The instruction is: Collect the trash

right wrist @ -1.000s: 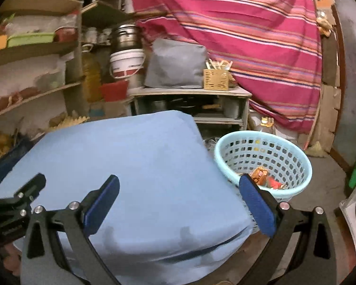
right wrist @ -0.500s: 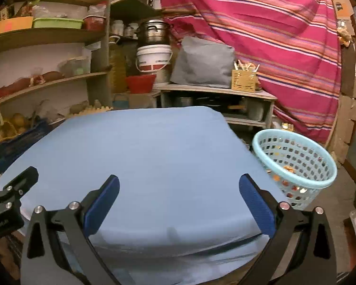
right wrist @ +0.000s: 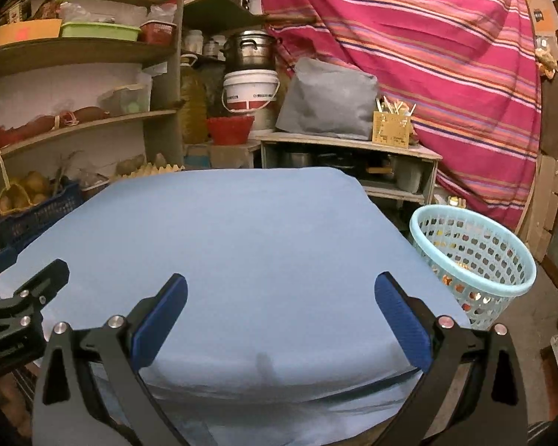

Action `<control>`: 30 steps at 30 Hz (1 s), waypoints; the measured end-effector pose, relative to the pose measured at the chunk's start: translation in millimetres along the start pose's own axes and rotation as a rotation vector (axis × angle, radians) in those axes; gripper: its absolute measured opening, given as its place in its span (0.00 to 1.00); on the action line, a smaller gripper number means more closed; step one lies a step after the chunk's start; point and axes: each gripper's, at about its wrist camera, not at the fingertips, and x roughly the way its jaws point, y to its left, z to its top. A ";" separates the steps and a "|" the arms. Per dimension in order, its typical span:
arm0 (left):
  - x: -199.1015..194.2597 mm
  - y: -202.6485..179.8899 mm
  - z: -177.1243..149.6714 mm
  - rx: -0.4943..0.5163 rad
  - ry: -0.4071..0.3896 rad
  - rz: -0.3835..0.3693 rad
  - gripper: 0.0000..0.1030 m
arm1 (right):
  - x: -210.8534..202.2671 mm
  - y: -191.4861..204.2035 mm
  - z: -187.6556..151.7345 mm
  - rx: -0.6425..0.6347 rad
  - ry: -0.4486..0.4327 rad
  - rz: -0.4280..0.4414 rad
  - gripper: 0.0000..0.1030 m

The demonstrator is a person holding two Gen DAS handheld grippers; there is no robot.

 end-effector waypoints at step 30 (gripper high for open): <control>10.1 2.5 -0.4 0.007 0.004 0.002 0.95 | -4.4 12.8 -1.1 -0.014 -0.037 -0.006 0.95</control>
